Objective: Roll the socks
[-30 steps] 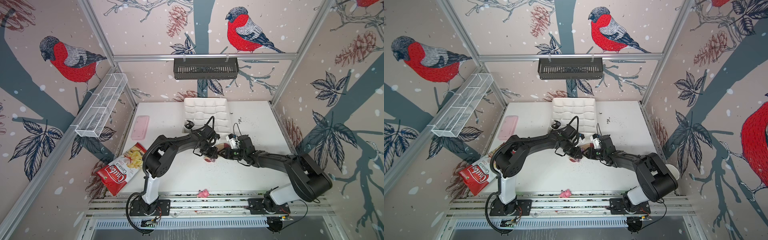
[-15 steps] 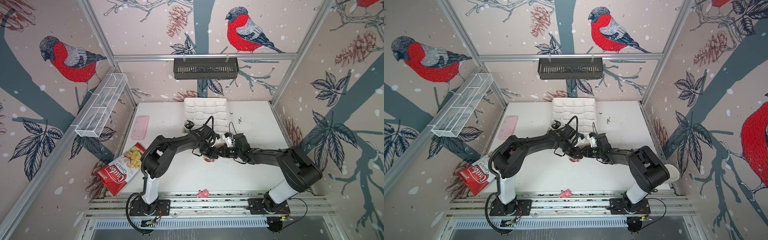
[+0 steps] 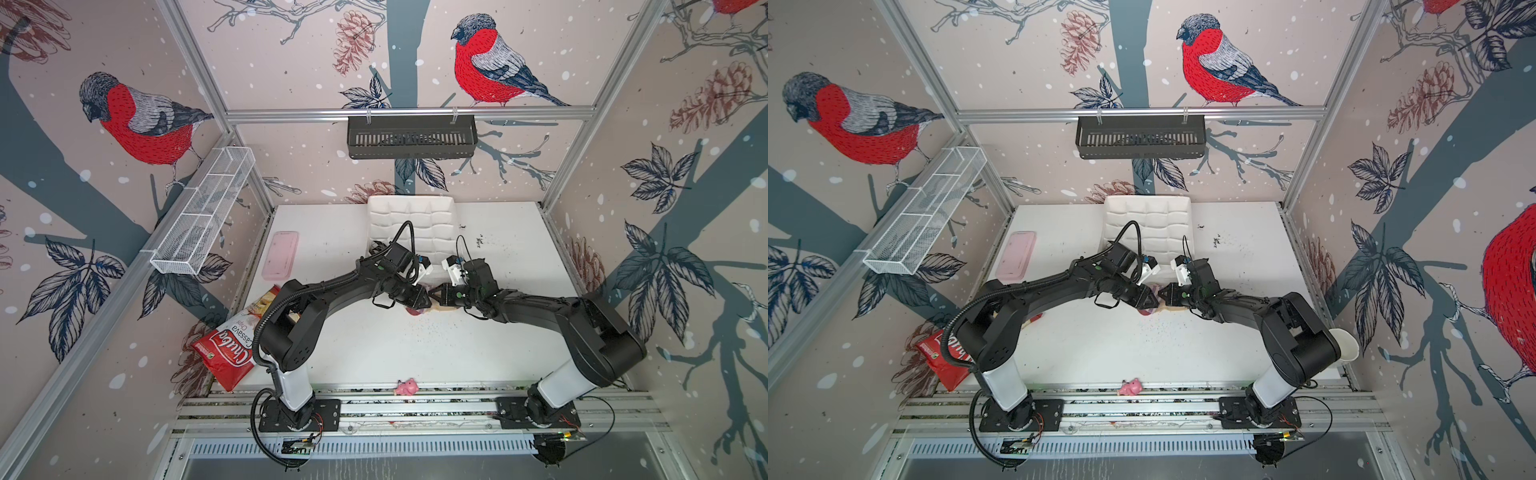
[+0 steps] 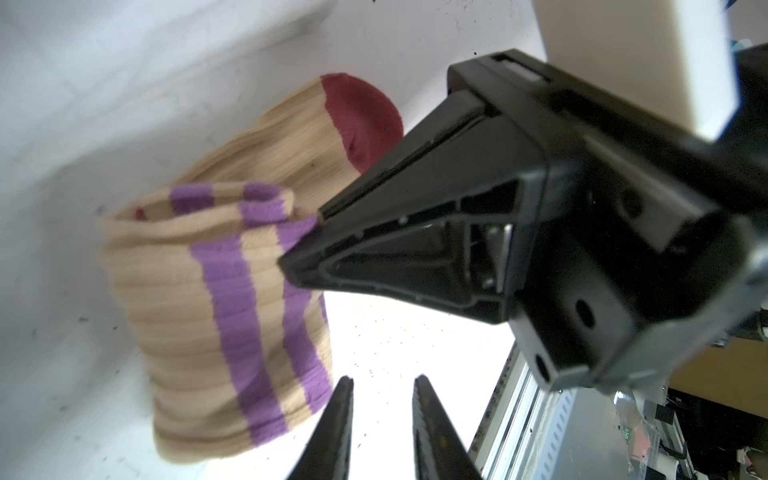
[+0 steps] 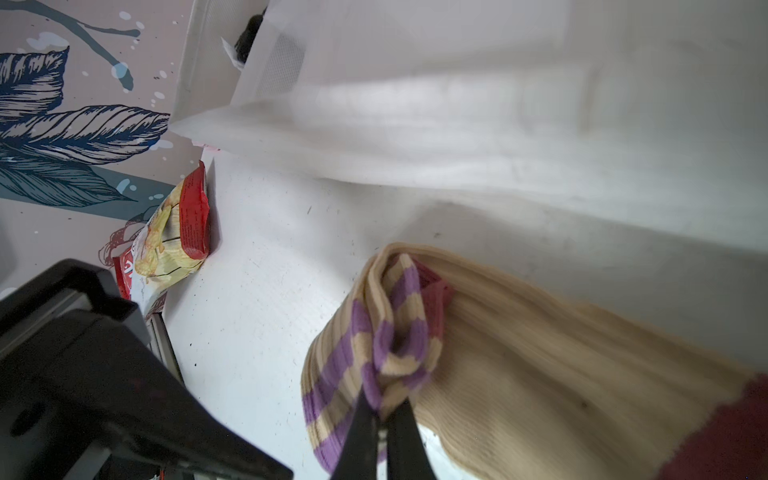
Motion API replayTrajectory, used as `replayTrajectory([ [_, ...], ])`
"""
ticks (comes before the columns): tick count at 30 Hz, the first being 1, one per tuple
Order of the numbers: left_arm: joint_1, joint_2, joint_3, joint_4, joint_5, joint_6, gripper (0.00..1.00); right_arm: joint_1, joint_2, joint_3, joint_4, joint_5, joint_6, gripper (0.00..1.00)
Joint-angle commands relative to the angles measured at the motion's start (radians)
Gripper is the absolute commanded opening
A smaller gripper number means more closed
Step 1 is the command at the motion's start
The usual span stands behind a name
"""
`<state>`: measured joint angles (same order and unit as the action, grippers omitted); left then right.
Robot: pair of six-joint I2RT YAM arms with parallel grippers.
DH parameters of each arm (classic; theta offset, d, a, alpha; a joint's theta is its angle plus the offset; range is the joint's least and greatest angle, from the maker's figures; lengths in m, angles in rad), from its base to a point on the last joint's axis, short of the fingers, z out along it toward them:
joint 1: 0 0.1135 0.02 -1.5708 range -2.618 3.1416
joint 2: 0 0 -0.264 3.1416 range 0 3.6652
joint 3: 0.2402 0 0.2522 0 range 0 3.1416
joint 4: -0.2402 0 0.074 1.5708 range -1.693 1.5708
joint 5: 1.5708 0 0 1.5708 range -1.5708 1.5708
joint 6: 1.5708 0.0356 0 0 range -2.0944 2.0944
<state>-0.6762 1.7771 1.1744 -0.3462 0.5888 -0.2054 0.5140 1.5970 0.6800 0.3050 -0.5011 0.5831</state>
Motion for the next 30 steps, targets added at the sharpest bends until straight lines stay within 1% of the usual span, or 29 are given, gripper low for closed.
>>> replayTrajectory([
  [1,0.03,-0.021,-0.032,0.021,-0.062,-0.009,0.28,-0.004,0.014,0.03,-0.043,0.037,-0.051,0.04],
  [5,0.043,-0.025,-0.051,0.037,-0.145,-0.023,0.28,-0.019,0.063,0.075,-0.084,0.049,-0.078,0.04],
  [8,0.043,-0.021,-0.05,0.057,-0.172,-0.031,0.28,-0.033,0.108,0.096,-0.099,0.051,-0.087,0.04],
  [15,0.055,-0.005,-0.045,0.069,-0.23,-0.026,0.29,-0.039,0.208,0.142,-0.126,0.1,-0.108,0.04],
  [19,0.064,0.009,-0.056,0.084,-0.226,-0.025,0.29,-0.039,0.261,0.156,-0.153,0.119,-0.116,0.04],
  [22,0.069,-0.004,-0.086,0.112,-0.209,-0.031,0.29,-0.032,0.284,0.137,-0.152,0.119,-0.107,0.04],
  [25,0.082,-0.03,-0.123,0.133,-0.204,-0.038,0.29,-0.015,0.277,0.1,-0.152,0.122,-0.093,0.04],
  [30,0.099,-0.069,-0.158,0.132,-0.198,-0.03,0.29,0.039,0.236,0.039,-0.173,0.17,-0.069,0.04],
])
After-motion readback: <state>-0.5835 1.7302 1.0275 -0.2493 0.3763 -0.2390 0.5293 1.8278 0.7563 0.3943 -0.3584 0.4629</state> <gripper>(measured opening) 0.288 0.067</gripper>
